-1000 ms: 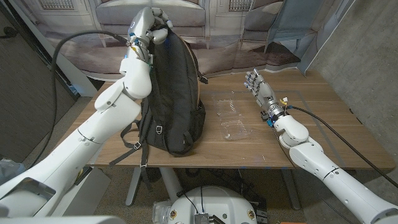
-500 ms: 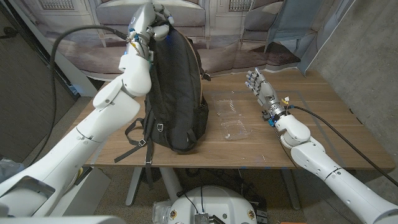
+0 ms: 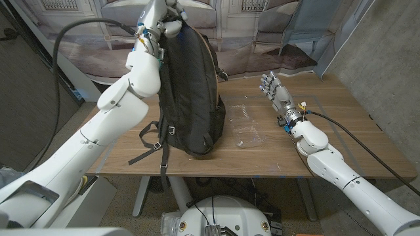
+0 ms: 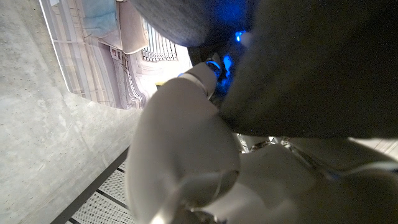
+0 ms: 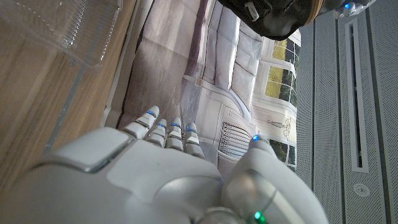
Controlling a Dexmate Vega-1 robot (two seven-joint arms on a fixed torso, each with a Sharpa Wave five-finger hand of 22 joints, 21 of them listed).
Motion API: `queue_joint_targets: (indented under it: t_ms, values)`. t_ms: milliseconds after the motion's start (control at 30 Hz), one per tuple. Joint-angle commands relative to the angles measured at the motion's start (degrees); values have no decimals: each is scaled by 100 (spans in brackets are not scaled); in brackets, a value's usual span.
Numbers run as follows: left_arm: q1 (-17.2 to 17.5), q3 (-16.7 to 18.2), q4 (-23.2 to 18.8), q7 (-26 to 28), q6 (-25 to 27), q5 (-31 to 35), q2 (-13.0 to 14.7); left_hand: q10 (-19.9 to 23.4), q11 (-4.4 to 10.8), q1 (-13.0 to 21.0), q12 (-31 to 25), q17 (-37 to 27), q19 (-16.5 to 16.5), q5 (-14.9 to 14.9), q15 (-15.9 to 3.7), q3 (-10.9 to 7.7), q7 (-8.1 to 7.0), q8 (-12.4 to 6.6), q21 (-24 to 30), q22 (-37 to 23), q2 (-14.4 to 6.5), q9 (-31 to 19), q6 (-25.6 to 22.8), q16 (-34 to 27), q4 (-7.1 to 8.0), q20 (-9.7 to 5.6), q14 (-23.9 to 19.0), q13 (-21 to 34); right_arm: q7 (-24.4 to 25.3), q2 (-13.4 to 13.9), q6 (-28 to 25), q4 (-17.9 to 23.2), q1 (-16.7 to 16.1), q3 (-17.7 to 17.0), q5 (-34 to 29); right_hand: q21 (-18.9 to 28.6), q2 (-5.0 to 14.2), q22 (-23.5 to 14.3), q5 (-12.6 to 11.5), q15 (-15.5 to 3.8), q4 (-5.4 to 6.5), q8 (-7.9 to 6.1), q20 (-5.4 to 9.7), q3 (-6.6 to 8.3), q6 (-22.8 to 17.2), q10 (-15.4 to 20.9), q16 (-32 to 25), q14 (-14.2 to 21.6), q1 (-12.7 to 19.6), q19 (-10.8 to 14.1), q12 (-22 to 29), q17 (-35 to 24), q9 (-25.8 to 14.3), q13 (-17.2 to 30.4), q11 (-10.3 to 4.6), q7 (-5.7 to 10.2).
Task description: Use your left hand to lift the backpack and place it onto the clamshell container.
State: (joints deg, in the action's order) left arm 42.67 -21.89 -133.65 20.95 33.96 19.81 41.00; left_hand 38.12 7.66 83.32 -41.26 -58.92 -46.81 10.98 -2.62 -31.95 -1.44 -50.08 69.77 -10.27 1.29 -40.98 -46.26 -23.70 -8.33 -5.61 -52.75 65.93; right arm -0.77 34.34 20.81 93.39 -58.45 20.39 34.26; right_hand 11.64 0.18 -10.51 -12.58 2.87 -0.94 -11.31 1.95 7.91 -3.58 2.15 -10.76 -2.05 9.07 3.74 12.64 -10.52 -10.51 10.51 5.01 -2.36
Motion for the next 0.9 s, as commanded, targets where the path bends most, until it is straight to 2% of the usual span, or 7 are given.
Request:
queue_joint_targets:
  t_ms: [33,567,900]
  values:
    - [-180,-85,-110,-134,95,103,0,55,18,4,39,-45,39,18,-814,-50,-3,-66,25,-28,-66,-14,22,5,8,-716,-521,15,-35,-20,42,-54,22,-17,30,17,53,-24,0,29,-20,1,37,-4,-41,31,-14,26,14,63,-23,-33,-28,33,28,-35]
    - [-125,122,-301,-268,118,-34,35,65,15,-18,61,-83,46,19,-819,-83,-9,-86,39,-25,-62,1,18,33,10,-717,-543,33,-10,-109,37,-113,122,32,1,16,59,-24,0,30,-26,0,38,-9,-43,36,-15,28,15,62,-21,-33,-28,33,29,-37]
    - [-294,9,-342,-292,99,65,46,77,33,-24,72,-109,46,17,-814,-93,-13,-89,48,-26,-59,10,30,43,8,-715,-546,34,33,-99,55,-68,119,18,-43,16,64,-24,0,30,-29,1,40,-11,-42,37,-13,24,16,63,-22,-33,-28,33,32,-37]
